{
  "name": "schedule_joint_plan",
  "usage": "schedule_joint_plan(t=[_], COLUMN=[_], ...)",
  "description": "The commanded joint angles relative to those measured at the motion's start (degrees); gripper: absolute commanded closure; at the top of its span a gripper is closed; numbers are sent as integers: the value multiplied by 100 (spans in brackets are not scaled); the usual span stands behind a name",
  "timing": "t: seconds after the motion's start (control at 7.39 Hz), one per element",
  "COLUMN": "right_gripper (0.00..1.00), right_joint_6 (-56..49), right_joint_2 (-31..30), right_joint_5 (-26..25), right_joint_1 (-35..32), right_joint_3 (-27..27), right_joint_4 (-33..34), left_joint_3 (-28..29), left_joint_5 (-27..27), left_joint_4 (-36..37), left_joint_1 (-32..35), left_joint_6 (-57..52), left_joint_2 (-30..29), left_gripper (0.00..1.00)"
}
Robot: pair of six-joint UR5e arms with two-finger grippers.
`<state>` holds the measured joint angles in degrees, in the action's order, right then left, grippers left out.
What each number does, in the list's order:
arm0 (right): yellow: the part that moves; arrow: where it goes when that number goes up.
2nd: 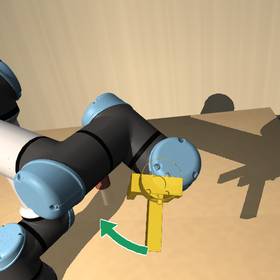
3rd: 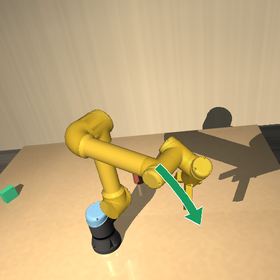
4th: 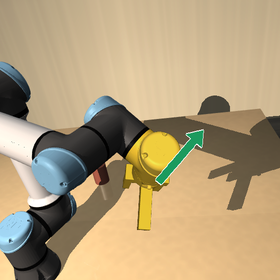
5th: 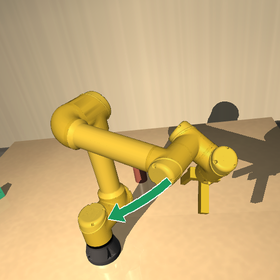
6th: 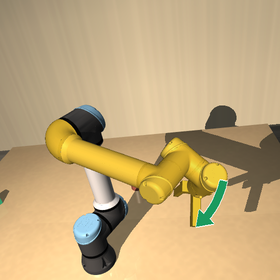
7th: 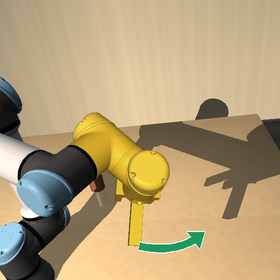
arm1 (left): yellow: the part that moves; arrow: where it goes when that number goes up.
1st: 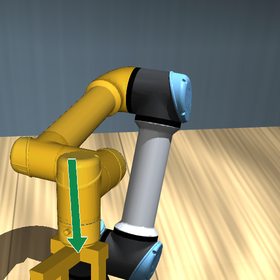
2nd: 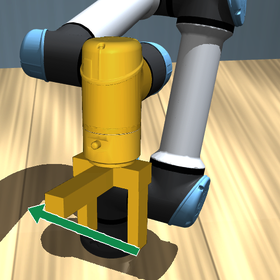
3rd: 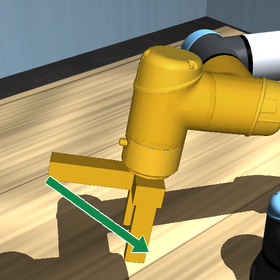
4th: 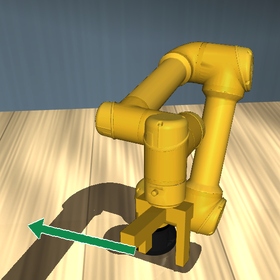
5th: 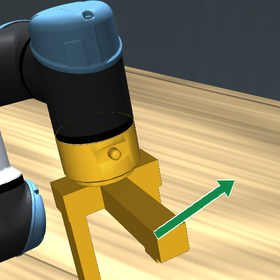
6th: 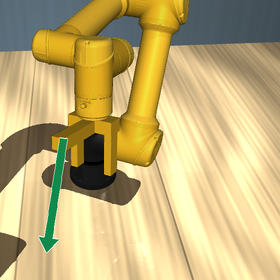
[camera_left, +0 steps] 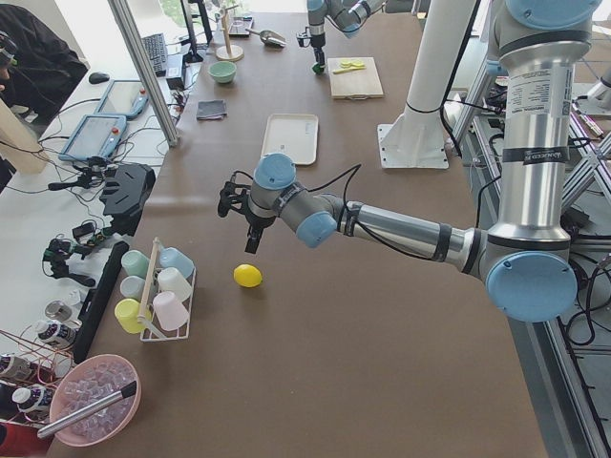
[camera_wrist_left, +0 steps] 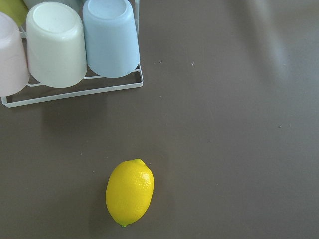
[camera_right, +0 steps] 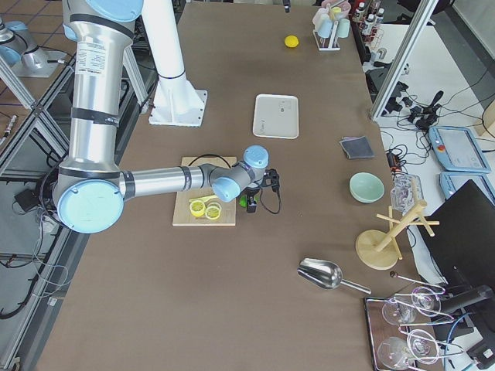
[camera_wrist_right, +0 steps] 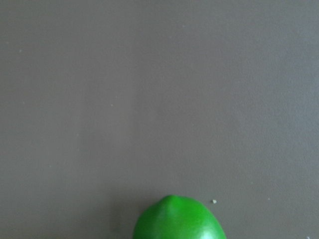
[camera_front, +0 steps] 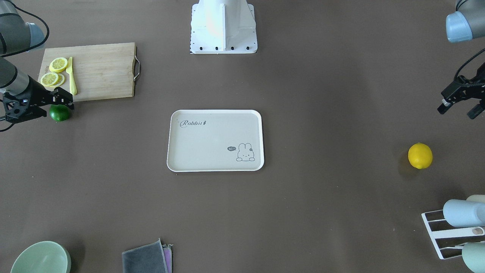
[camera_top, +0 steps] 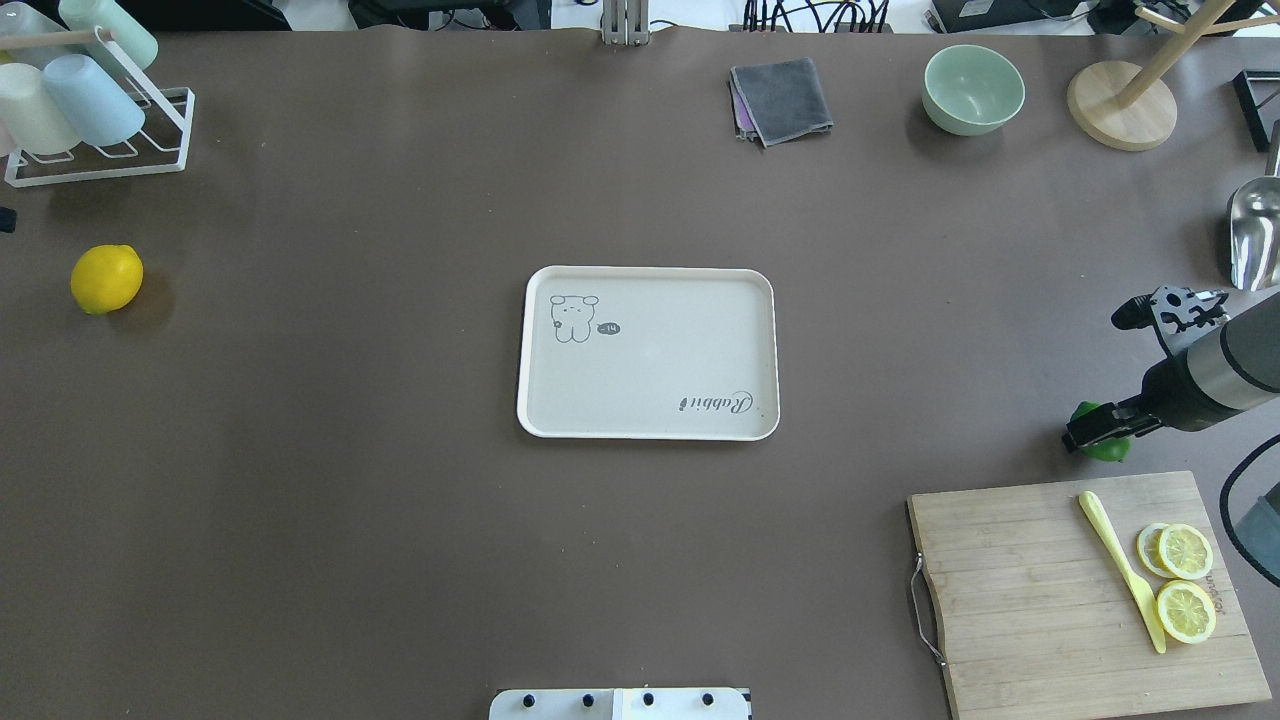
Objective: Place all lemons on tray
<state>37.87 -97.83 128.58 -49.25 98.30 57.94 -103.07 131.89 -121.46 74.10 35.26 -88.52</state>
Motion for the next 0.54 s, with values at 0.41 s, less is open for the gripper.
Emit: schedule_joint_plan(t=[0.41], right_gripper=[100], right_joint_6=[27], right_joint_2=[-8], right_joint_5=[87], right_joint_1=[38], right_joint_3=[223], right_joint_4=[15], left_joint_3=[94], left_joint_5=[-5], left_joint_4=[-71], left_joint_1=[-132], left_joint_6=[-10], left_joint_2=[-68], left_gripper=[2])
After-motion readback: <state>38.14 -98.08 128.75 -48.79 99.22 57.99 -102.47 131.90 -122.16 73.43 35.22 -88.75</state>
